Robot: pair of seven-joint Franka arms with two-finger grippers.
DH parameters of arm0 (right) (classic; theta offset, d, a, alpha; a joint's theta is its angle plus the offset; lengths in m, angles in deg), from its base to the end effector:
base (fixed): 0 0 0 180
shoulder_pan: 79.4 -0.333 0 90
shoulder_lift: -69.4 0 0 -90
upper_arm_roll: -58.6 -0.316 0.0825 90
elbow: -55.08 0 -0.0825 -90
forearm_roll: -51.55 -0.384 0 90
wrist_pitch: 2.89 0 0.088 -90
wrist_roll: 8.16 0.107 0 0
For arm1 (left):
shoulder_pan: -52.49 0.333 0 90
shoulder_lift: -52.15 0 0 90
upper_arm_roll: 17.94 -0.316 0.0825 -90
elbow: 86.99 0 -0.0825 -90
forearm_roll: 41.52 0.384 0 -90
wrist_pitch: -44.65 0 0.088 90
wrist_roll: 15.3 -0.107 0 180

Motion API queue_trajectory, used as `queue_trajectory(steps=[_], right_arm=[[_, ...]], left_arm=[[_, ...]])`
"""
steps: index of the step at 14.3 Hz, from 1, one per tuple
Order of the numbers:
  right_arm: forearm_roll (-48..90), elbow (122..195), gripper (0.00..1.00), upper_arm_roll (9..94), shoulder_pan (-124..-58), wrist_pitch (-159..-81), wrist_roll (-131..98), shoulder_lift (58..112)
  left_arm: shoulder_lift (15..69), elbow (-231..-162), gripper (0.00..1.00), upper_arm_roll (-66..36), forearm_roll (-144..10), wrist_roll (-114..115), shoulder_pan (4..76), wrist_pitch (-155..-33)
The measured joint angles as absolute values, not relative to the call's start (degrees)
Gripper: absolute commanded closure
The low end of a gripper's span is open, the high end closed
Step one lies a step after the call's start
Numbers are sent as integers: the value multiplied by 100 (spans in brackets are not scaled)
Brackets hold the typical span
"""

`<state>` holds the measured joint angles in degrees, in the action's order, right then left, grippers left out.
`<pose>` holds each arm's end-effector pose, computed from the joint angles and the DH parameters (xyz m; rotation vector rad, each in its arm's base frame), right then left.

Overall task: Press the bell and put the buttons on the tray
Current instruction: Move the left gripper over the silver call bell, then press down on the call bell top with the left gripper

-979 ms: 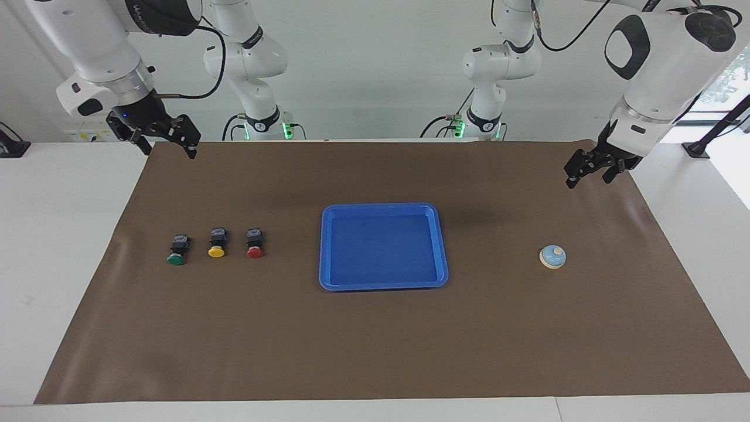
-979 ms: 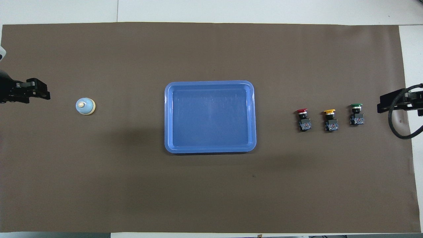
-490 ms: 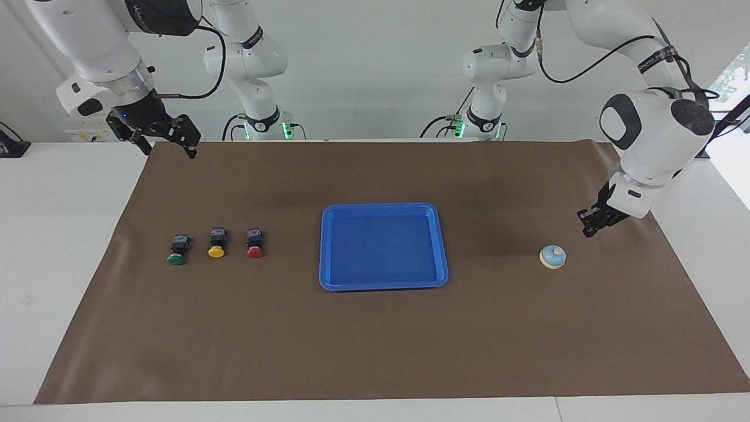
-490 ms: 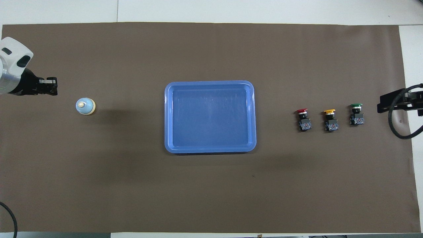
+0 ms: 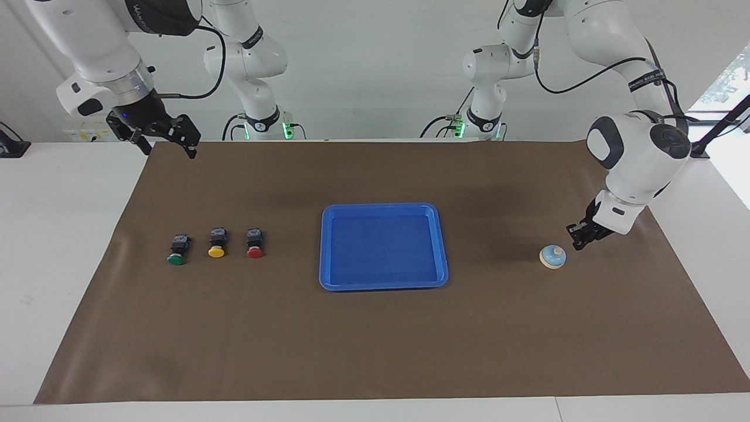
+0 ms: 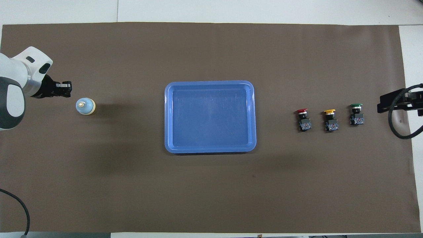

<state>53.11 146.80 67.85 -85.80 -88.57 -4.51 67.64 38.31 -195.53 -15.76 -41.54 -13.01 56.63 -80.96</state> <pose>0.5357 -0.0311 0.6207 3.1115 -0.1779 -0.1168 0.6177 0.0223 0.3823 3.1286 0.1185 0.0885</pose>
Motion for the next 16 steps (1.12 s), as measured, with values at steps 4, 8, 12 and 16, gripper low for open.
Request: queue_trajectory(steps=[4,8,12,16], right_arm=[[5311,14680,0,6785,-8580,-8857,-451,6763],[5311,14680,0,6785,-8580,-8857,-451,6764],[5311,14680,0,6785,-8580,-8857,-451,6764],[5311,14680,0,6785,-8580,-8857,-451,6763]], left_arm=[[3829,-19807,100,-1571,-4154,-1312,5657,-8230],[3827,-20139,100,-1569,-4154,-1319,5656,-8515],[3829,-20153,100,-1569,-4154,-1320,5656,-8496],[3850,-19451,100,-1551,-4154,-1320,5643,-7588]])
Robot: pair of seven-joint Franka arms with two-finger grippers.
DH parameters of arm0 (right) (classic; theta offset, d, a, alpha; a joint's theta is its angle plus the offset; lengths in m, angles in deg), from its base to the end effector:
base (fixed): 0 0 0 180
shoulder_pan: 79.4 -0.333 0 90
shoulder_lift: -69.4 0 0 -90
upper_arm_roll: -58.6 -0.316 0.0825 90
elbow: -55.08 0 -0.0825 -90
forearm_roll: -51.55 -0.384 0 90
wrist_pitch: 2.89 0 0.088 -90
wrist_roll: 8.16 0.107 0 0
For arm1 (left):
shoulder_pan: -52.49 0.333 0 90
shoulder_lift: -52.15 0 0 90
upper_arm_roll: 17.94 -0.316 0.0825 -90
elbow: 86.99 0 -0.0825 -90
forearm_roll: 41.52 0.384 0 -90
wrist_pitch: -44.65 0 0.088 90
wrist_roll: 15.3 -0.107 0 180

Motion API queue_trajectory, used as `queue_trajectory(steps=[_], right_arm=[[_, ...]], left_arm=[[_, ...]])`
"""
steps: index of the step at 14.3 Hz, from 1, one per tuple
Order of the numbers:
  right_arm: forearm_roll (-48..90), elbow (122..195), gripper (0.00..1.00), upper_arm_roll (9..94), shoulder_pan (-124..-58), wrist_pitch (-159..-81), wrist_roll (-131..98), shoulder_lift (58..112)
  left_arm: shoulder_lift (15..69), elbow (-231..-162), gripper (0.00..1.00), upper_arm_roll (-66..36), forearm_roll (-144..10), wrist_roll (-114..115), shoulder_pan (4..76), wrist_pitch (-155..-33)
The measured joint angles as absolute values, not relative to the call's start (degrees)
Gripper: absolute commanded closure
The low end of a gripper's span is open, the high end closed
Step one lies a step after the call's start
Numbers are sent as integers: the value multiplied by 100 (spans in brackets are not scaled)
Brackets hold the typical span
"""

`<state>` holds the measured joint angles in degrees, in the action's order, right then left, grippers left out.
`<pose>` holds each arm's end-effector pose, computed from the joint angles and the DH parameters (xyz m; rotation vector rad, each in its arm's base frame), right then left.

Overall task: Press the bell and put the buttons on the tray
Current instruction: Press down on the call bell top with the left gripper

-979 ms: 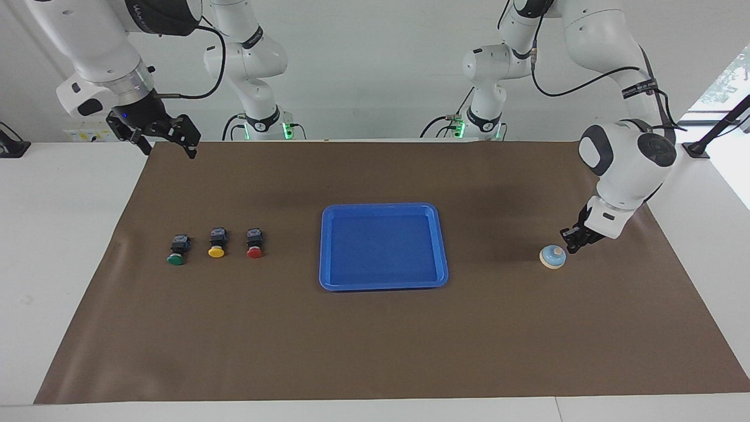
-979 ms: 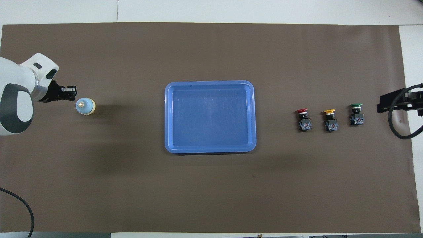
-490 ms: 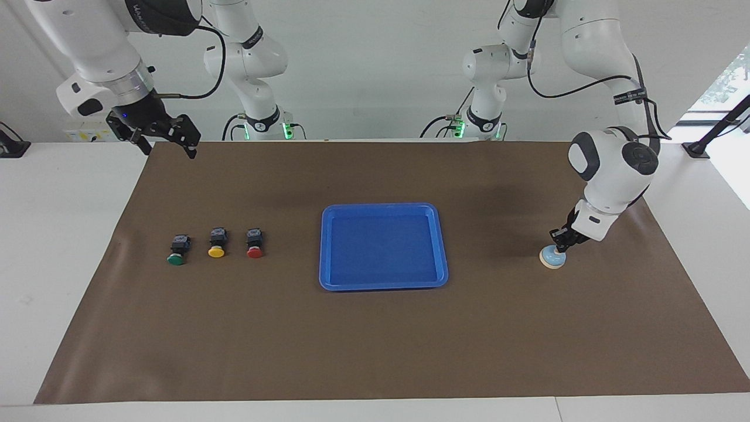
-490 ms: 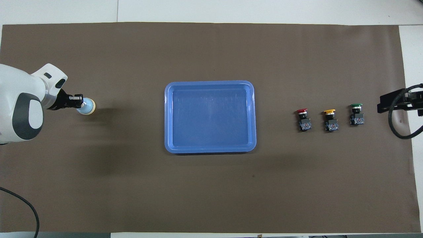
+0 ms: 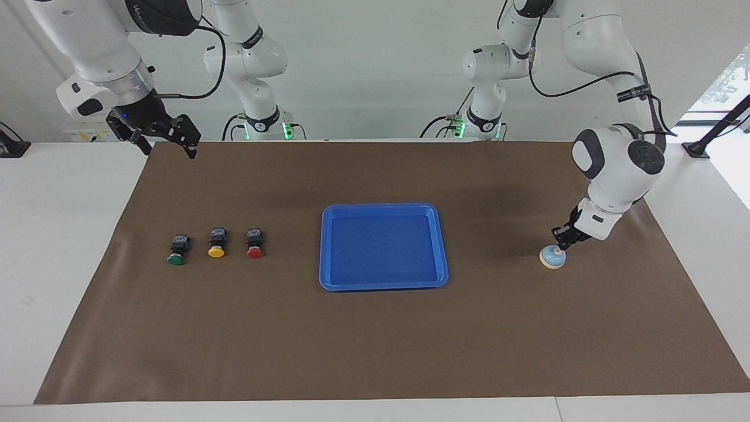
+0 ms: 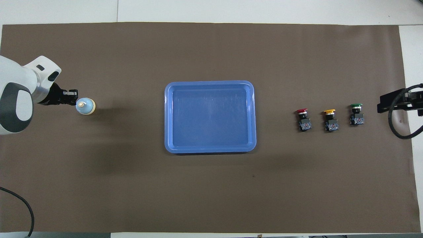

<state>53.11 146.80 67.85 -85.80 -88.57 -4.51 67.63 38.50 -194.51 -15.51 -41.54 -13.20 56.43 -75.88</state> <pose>0.5356 -0.0311 0.6208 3.1116 -0.1779 -0.1166 0.6125 0.0174 0.3846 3.1297 0.1007 -0.0172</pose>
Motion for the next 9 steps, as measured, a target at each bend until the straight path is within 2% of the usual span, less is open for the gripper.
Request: queue_trajectory(steps=[9], right_arm=[[5312,14677,0,6809,-8516,-8869,-451,6763]], left_arm=[[3832,-19414,100,-1545,-4154,-1320,5622,-7594]])
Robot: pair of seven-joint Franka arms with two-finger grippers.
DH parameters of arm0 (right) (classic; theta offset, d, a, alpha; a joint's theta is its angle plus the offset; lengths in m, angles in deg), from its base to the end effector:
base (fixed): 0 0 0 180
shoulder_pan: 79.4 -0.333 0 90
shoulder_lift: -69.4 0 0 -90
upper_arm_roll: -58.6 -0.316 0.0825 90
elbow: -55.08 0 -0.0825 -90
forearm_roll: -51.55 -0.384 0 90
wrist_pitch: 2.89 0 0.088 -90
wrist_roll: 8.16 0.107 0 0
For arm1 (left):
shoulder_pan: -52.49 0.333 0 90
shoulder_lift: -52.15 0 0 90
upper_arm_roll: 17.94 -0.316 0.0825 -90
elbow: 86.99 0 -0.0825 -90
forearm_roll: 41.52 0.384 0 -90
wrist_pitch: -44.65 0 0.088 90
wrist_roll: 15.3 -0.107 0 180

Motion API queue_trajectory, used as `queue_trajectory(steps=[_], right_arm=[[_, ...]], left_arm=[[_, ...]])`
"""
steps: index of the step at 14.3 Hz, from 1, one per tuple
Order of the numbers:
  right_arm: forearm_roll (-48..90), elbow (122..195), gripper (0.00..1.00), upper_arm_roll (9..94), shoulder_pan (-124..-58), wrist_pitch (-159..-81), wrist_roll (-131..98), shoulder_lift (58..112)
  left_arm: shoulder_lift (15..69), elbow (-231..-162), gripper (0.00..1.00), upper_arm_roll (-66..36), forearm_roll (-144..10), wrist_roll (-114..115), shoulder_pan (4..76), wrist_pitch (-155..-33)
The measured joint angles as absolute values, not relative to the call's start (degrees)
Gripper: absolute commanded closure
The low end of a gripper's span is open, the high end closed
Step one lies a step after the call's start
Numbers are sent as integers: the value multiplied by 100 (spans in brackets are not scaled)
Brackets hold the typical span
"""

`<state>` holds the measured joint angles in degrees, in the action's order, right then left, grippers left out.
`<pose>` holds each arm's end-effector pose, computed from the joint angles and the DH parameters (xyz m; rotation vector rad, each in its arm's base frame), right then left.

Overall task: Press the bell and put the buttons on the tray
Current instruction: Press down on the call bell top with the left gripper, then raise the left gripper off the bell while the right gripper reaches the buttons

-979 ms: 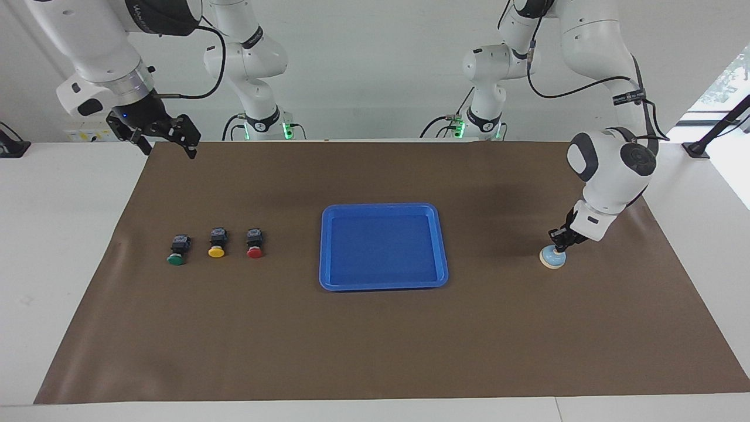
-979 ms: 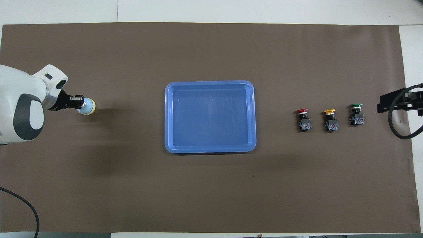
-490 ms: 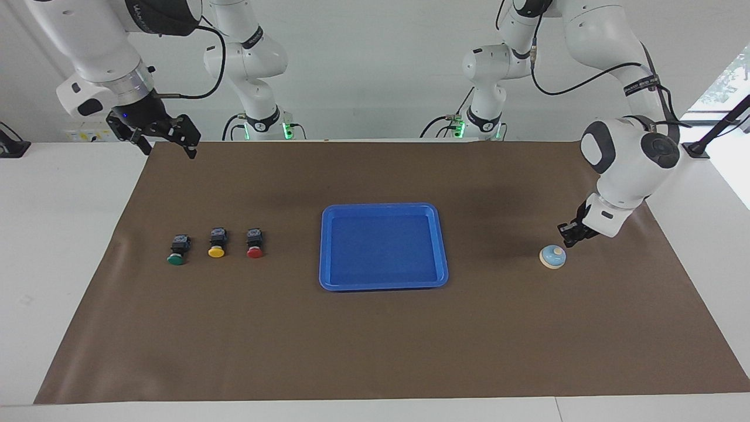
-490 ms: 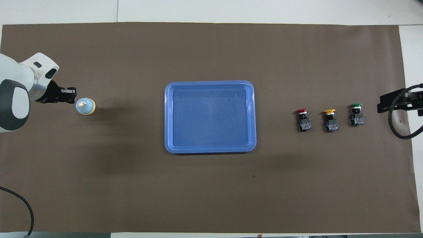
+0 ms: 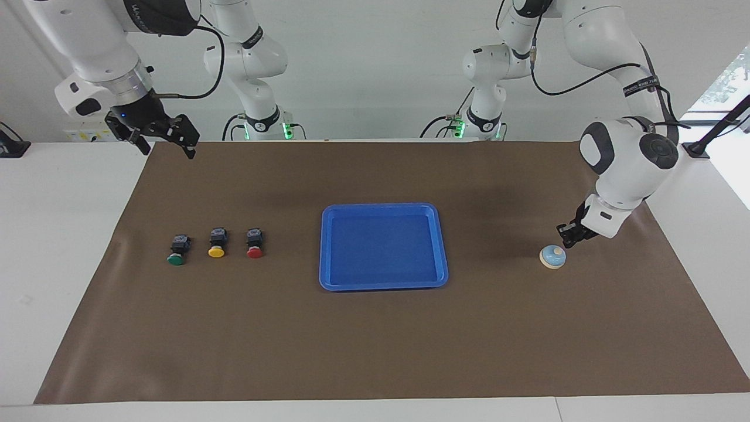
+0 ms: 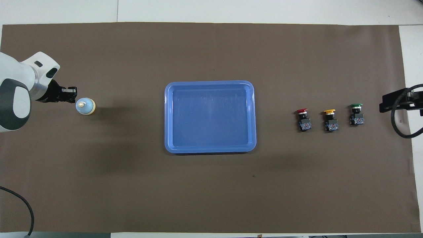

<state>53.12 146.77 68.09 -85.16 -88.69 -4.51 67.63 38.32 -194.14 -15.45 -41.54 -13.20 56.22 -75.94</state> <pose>0.5354 -0.0394 0.6212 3.1108 -0.2018 -0.1128 0.6144 0.0146 0.3857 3.1295 0.0934 -0.0104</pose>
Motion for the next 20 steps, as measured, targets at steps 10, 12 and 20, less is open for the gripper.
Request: queue_trajectory(steps=[10,12,20], right_arm=[[5313,14678,0,6827,-8371,-8869,-451,6762],[5313,14678,0,6825,-8371,-8869,-451,6762],[5313,14705,0,6830,-8255,-8863,-451,6762]], left_arm=[[3798,-20128,100,-1546,-4154,-1324,5638,-8501],[3832,-20234,100,-1544,-4154,-1333,5635,-8653],[3889,-20163,0,-1534,-4154,-1417,5563,-8493]])
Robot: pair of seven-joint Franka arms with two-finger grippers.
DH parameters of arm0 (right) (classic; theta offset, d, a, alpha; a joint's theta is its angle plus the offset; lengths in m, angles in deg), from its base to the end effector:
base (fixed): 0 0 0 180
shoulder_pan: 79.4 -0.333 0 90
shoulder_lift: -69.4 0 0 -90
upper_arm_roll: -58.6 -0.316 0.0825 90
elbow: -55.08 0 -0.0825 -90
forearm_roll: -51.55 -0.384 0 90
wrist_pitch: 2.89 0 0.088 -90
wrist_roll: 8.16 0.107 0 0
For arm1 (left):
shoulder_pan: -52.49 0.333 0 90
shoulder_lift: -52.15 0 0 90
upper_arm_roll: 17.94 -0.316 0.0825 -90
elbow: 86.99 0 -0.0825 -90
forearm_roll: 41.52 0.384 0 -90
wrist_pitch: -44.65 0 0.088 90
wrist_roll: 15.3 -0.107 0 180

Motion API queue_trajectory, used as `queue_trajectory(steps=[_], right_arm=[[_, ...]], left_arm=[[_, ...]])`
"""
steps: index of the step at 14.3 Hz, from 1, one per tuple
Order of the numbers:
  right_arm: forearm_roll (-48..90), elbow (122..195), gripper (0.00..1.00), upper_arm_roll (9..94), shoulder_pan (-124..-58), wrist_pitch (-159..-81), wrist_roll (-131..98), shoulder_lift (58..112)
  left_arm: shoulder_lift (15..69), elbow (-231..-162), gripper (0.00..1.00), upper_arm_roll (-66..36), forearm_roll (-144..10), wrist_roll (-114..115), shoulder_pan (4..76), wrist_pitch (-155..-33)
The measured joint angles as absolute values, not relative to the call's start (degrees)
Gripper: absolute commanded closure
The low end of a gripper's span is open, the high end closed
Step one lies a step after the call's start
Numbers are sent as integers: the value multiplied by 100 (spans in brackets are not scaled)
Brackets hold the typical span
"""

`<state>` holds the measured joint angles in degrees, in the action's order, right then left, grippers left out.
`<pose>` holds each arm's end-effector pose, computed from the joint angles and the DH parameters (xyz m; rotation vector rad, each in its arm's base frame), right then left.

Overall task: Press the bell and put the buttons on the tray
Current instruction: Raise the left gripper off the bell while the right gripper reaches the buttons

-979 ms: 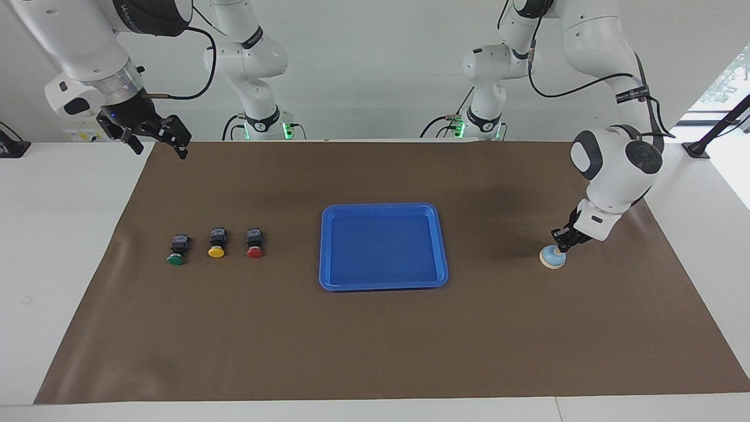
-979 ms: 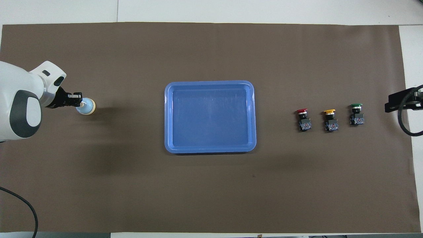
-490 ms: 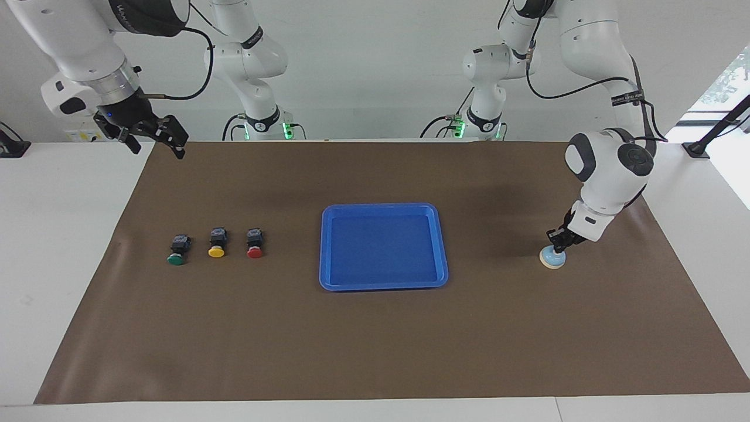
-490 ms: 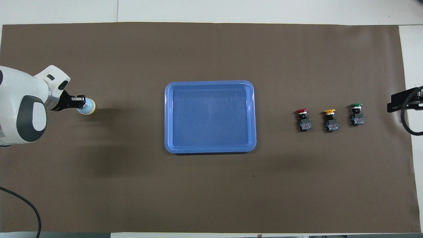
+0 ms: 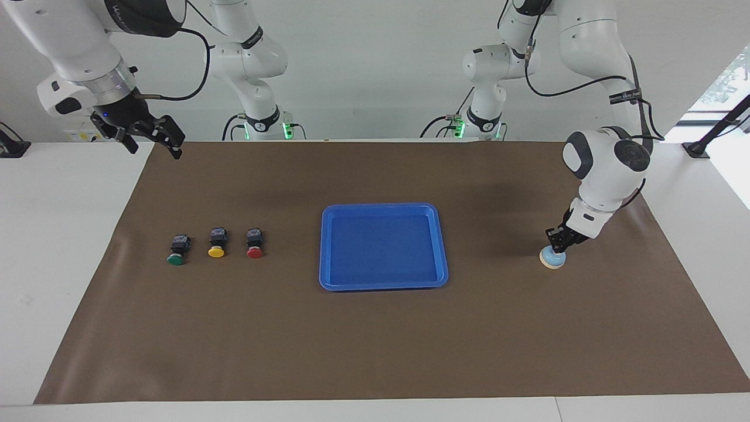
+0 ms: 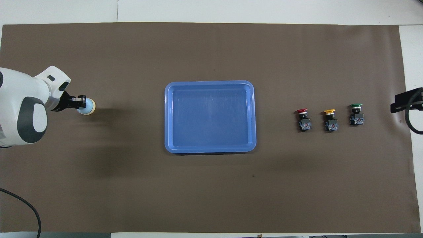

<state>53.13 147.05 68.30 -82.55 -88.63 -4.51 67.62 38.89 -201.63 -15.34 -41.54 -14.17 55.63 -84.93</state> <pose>0.5325 -0.0657 0.6189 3.1064 -0.2783 -0.1227 0.5975 0.0065 0.3466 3.1301 0.0481 0.0462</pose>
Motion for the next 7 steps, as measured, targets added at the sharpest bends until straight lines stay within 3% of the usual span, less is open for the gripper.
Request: queue_trajectory(steps=[4,7], right_arm=[[5313,14748,0,6833,-8180,-8865,-451,6759],[5313,14899,0,6835,-8069,-9140,-461,6726]], left_arm=[[3986,-19125,0,-1523,-4154,-1413,5492,-6760],[4347,-18680,0,-1505,-4154,-1413,5487,-5745]])
